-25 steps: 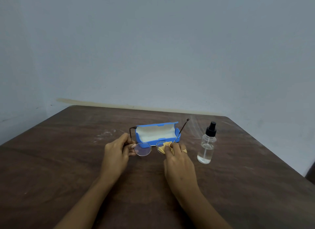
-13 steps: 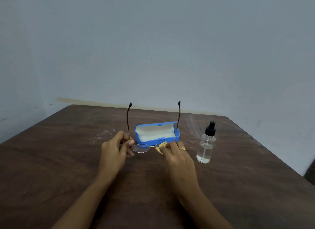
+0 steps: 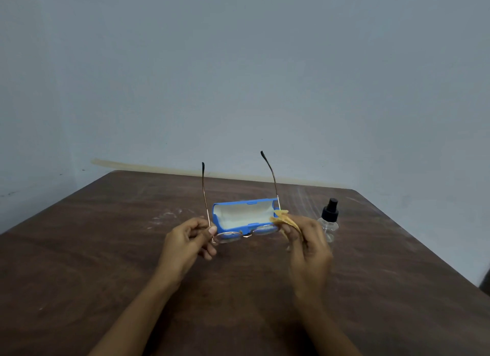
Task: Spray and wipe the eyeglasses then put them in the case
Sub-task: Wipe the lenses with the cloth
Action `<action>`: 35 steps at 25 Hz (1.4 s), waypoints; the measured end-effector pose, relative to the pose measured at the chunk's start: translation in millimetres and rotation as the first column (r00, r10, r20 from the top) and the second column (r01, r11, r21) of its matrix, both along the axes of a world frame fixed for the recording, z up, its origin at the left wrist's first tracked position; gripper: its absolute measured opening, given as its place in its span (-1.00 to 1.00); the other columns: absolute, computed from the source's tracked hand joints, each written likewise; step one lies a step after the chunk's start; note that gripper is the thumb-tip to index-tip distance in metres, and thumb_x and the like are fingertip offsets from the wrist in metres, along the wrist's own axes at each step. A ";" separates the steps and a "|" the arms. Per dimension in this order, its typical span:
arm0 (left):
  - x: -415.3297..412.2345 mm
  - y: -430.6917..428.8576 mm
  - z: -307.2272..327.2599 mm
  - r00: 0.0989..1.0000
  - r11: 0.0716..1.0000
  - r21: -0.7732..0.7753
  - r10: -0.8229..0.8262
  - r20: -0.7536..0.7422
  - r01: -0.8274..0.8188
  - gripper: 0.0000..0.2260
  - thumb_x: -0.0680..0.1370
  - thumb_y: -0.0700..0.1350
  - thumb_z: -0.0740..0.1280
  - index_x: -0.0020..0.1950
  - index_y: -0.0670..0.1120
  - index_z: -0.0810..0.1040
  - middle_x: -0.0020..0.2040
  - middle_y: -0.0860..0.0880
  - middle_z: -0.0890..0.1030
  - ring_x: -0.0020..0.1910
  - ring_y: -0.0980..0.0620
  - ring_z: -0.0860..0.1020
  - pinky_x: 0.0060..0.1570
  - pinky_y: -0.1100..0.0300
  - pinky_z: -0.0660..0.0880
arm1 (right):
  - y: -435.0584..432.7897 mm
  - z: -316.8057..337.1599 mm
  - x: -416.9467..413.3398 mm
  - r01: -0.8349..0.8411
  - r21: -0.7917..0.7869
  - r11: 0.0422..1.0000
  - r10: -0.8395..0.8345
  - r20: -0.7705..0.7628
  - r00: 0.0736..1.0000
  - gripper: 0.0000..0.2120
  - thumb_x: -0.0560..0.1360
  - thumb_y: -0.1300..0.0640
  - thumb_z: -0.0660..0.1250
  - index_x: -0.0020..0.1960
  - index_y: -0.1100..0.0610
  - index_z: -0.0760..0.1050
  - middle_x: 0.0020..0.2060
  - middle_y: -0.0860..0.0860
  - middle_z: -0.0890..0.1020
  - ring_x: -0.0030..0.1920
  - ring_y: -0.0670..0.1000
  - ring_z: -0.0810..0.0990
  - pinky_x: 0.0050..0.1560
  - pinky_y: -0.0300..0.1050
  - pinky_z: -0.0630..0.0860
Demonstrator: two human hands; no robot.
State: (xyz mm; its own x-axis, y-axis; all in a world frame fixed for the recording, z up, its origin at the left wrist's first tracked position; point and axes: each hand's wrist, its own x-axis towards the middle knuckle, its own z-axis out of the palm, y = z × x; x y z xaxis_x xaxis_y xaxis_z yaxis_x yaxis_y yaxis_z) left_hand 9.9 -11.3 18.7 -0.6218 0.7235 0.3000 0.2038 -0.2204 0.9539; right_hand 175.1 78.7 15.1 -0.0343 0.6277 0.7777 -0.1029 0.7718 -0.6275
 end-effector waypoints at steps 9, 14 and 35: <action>5.5 -3.6 9.9 0.889 0.980 -0.017 -0.172 0.424 0.198 -0.88 0.47 -0.30 0.29 -0.27 -0.26 0.53 -0.54 -0.01 0.57 -0.61 0.20 0.47 -0.57 0.46 0.44 | -16.5 -7.1 -13.5 0.178 0.465 0.867 -0.286 0.173 0.943 -0.72 0.51 0.20 0.19 0.17 0.24 0.52 0.05 0.02 0.42 0.02 -0.14 0.46 -0.03 -0.32 0.45; 9.1 -3.0 13.6 0.818 0.966 0.042 -0.239 0.523 0.255 -0.86 0.46 -0.33 0.27 -0.29 -0.30 0.53 -0.50 -0.05 0.58 -0.59 0.20 0.51 -0.55 0.49 0.45 | -16.0 -12.0 -29.8 0.183 0.669 0.720 -0.474 0.283 0.834 -0.73 0.48 0.22 0.22 0.13 0.23 0.56 0.02 0.04 0.43 -0.07 -0.02 0.48 -0.29 -0.22 0.49; 5.6 -3.9 15.5 0.792 0.959 0.035 -0.254 0.555 0.282 -0.92 0.44 -0.33 0.29 -0.13 -0.32 0.57 -0.46 -0.06 0.60 -0.54 0.18 0.55 -0.52 0.47 0.48 | -9.3 -12.4 -22.4 0.218 0.705 0.675 -0.529 0.257 0.809 -0.77 0.52 0.26 0.17 -0.02 0.22 0.62 -0.15 0.10 0.67 -0.22 0.08 0.60 -0.26 -0.18 0.48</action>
State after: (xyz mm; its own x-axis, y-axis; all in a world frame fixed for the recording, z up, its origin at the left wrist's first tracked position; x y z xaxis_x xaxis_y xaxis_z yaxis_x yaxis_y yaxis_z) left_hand 15.5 -15.2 34.1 -0.4506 0.8900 -0.0699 -0.4164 -0.1402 0.8983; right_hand 152.7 69.4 2.7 -0.3158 0.0421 0.9479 0.4280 0.8979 0.1027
